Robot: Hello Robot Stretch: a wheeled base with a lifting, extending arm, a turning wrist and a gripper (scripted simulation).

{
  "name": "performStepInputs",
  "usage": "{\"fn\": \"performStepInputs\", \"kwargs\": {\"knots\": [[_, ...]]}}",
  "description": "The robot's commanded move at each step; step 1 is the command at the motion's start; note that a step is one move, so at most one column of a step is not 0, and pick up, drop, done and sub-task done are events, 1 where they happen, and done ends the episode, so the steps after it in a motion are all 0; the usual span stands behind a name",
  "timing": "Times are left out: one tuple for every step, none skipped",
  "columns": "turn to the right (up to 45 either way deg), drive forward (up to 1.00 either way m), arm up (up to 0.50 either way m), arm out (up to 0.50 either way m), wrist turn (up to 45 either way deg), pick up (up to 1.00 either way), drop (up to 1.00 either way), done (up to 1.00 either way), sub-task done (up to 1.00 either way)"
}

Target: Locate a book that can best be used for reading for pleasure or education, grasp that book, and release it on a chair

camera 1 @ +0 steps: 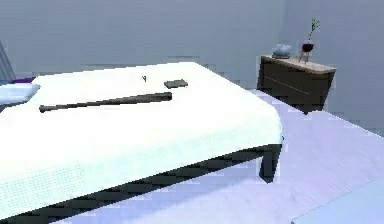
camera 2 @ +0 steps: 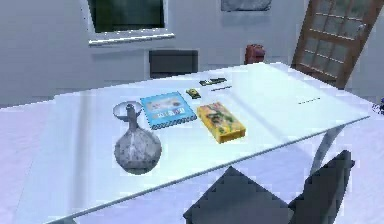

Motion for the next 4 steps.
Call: {"fn": "performStepInputs", "kwargs": {"knots": [[9.0,0.00,0.00,0.00,0.0,0.00,0.00,0.00,0.00],[0.0,0.50,0.00,0.00,0.0,0.00,0.00,0.00,0.00],[15.0,0.00,0.00,0.00,0.0,0.00,0.00,0.00,0.00],[0.0,0.20,0.00,0.00,0.0,0.00,0.00,0.00,0.00]]}}
